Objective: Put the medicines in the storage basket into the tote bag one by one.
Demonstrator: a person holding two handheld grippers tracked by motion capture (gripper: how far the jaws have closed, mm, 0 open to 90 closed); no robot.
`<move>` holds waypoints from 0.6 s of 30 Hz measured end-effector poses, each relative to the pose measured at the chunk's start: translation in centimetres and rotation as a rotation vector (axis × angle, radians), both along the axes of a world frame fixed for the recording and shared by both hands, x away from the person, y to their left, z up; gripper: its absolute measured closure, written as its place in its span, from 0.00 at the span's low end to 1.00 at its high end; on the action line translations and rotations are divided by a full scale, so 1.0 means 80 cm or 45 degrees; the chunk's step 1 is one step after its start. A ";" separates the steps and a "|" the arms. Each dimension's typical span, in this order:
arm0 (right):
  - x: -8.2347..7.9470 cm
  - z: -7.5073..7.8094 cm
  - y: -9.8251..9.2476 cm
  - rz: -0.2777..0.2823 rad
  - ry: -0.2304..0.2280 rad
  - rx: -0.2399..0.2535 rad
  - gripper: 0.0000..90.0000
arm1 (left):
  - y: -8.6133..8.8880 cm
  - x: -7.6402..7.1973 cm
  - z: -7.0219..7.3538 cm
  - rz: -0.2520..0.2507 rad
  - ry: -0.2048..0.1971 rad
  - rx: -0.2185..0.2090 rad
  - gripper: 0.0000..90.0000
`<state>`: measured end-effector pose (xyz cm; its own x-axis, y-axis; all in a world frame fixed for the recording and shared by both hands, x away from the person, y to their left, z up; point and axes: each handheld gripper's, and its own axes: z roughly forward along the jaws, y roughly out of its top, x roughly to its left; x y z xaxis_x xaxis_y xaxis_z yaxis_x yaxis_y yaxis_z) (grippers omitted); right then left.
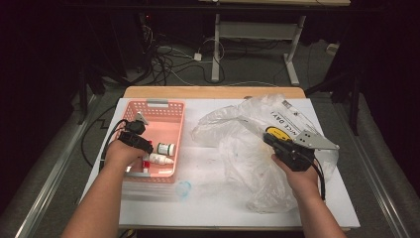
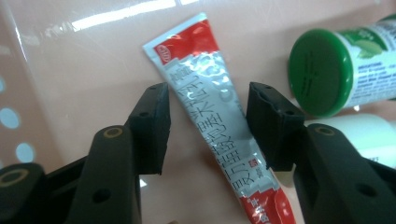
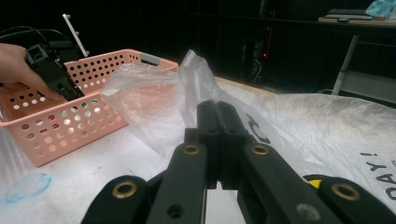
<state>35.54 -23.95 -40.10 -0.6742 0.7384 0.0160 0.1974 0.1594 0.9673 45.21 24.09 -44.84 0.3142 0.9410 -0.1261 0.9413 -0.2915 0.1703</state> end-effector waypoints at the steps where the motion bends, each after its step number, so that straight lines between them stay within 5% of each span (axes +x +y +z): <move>1: 0.000 0.000 0.000 -0.001 0.002 0.001 1.00 | 0.000 0.000 0.000 -0.003 0.008 0.003 0.54; 11: -0.001 0.001 0.001 -0.002 0.000 0.001 1.00 | -0.010 -0.001 0.001 -0.049 0.095 0.101 0.59; 18: -0.002 0.001 0.001 0.001 0.001 0.003 1.00 | -0.011 -0.003 0.002 -0.057 0.092 0.123 0.71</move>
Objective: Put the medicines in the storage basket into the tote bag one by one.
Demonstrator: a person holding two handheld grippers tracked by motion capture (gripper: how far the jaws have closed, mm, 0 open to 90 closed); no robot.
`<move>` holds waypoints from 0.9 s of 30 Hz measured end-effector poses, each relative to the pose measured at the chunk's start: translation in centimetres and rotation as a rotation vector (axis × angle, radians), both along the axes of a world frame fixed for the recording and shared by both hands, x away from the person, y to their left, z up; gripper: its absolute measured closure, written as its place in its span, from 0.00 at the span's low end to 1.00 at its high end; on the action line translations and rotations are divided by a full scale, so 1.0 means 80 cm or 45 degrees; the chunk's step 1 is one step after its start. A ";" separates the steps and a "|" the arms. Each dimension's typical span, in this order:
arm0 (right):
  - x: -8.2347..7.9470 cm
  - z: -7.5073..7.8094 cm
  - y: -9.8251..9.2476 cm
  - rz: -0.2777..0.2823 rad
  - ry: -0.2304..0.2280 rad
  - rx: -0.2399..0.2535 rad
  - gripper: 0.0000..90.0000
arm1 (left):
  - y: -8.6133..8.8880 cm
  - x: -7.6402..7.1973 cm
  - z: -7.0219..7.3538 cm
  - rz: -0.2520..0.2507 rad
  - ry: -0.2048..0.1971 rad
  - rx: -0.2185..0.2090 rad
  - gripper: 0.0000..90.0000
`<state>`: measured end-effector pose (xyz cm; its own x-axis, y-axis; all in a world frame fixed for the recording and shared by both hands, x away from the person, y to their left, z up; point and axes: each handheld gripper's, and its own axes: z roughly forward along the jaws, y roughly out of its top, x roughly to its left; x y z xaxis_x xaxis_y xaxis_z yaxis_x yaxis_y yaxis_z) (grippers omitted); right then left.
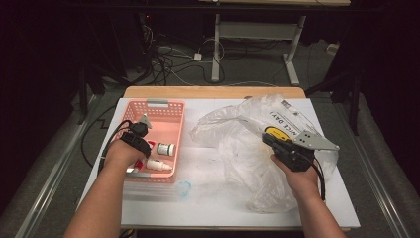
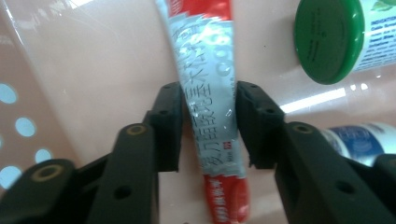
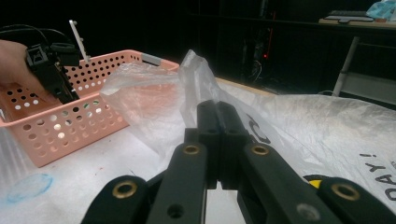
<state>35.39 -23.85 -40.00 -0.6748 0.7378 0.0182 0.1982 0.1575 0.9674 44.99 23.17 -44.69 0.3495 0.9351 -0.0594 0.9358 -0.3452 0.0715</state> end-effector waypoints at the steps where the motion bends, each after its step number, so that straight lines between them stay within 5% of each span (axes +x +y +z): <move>1: 0.000 0.000 0.000 0.000 -0.003 0.000 1.00 | 0.000 0.000 0.000 0.000 -0.001 0.000 0.71; 14: -0.001 0.002 -0.001 0.001 -0.012 0.003 1.00 | 0.002 -0.004 0.006 -0.001 -0.053 -0.034 0.74; 27: -0.002 0.004 -0.002 -0.001 -0.018 0.013 1.00 | 0.016 -0.026 0.027 0.007 -0.216 -0.150 0.75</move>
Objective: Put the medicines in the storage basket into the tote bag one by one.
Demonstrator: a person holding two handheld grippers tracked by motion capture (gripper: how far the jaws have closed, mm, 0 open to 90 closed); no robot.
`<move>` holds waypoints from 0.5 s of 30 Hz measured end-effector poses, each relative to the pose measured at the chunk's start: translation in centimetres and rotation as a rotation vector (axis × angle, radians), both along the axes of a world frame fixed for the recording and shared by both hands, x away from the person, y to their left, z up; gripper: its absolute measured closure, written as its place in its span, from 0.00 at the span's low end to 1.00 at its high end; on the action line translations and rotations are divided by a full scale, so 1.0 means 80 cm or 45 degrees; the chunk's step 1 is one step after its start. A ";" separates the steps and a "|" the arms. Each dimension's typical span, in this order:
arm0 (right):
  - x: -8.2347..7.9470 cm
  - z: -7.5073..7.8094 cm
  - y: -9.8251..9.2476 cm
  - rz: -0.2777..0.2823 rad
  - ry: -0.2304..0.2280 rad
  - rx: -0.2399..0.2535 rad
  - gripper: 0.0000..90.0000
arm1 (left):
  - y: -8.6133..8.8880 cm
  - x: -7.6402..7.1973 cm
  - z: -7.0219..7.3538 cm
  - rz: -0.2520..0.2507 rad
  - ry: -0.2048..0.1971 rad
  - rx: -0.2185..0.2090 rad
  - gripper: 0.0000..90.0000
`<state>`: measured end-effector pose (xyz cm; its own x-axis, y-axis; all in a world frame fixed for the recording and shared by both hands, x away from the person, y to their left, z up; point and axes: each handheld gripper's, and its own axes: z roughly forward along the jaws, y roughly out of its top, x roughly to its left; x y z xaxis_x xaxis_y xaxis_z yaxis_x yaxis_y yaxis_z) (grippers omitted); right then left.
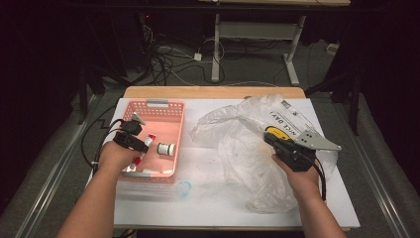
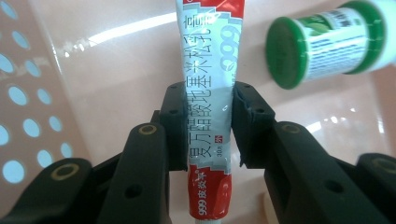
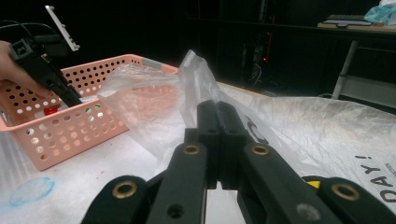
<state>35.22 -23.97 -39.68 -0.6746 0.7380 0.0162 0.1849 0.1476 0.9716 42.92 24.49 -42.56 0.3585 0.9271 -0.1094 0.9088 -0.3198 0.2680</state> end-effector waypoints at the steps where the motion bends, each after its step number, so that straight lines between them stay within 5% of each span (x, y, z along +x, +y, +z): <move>1: 0.000 0.000 0.000 0.000 0.001 -0.001 1.00 | 0.001 -0.002 0.002 -0.001 -0.017 -0.011 0.75; 15: -0.003 0.001 -0.001 -0.004 -0.006 0.006 1.00 | 0.008 -0.033 0.013 0.010 -0.239 -0.095 0.74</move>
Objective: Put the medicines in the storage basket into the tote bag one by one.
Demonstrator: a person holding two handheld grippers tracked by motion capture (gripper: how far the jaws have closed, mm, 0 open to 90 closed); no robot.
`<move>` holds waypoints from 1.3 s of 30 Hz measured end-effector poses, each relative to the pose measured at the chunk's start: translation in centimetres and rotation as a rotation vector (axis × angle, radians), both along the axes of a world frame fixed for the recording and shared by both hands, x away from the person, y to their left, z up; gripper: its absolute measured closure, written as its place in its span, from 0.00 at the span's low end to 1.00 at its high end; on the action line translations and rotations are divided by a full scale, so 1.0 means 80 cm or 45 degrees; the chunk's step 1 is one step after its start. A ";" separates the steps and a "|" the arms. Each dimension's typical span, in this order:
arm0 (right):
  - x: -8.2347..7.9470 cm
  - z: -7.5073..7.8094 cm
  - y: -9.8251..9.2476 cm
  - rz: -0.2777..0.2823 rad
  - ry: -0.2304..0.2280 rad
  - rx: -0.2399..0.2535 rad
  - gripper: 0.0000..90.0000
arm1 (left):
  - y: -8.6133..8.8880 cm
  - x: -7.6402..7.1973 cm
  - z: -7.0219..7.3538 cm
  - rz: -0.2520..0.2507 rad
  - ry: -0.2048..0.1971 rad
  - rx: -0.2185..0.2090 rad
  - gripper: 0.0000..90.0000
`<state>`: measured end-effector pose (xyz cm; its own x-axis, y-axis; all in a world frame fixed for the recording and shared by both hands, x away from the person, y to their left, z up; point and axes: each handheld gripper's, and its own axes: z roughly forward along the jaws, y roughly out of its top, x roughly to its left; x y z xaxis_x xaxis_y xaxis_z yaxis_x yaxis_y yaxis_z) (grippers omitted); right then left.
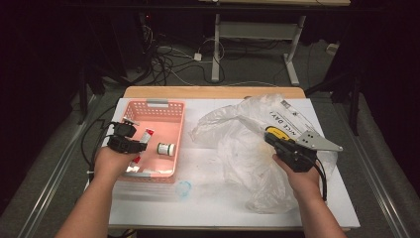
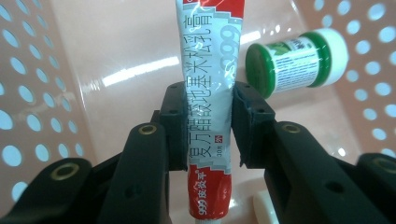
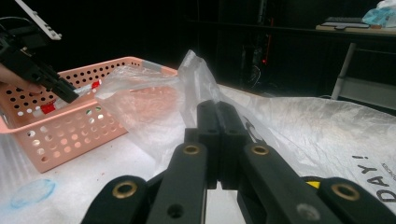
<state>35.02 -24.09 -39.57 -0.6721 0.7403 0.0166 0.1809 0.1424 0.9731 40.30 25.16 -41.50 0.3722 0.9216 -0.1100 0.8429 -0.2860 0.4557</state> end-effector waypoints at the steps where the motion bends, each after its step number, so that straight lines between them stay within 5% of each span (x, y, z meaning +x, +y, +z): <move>1: 0.000 0.000 0.000 0.000 0.002 -0.001 1.00 | 0.000 -0.002 0.001 -0.006 -0.011 -0.009 0.74; 19: -0.003 0.000 0.000 -0.001 -0.009 -0.003 1.00 | -0.007 -0.040 0.004 -0.065 -0.258 -0.123 0.74; 31: -0.003 -0.004 0.002 -0.002 -0.005 -0.019 1.00 | -0.005 -0.067 -0.007 -0.073 -0.418 -0.136 0.74; 39: -0.005 -0.003 0.004 0.002 -0.013 -0.025 1.00 | -0.001 -0.076 -0.008 -0.075 -0.471 -0.192 0.74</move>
<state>34.64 -23.73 -39.81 -0.6736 0.7391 -0.0051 0.1704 0.1620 0.9720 34.22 25.06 -42.12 0.4636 0.8814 -0.0912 0.5985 -0.2356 0.7657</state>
